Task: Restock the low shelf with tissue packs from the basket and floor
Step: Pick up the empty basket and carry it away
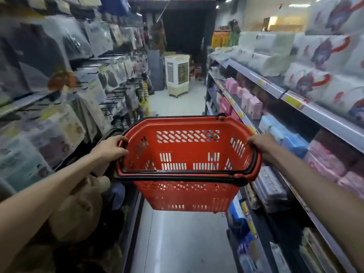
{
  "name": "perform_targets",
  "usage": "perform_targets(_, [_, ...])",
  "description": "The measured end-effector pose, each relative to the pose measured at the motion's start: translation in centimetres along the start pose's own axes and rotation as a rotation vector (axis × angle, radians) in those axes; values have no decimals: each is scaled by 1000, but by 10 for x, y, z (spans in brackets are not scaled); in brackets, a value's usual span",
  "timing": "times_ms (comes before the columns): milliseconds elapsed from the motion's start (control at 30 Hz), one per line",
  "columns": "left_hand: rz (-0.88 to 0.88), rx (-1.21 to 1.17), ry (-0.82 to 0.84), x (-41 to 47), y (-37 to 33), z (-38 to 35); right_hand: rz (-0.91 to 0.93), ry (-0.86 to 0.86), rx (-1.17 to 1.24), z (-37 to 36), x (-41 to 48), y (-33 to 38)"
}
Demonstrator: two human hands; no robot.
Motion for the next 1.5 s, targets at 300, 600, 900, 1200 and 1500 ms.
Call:
perform_targets(300, [-24,1,36,202,-12,38,-47,40,36,-89,207,58])
perform_targets(600, [17,47,3,402,-37,44,-104,-4,-95,-163,391,102])
perform_targets(900, [119,70,36,608,-68,36,-243,165,-181,-260,591,139])
perform_targets(1200, [128,71,-5,819,-70,51,-213,125,-232,-357,793,198])
perform_targets(1500, [50,63,62,1067,-49,46,-236,61,-308,-470,976,233])
Point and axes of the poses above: each hand's wrist, its own x-axis towards the middle knuckle, its own z-axis out of the back of the hand, y = z × x, the point moved 8 cm from there along x, towards the middle knuckle, and after that the axes turned 3 degrees about y, right-handed, at the moved point
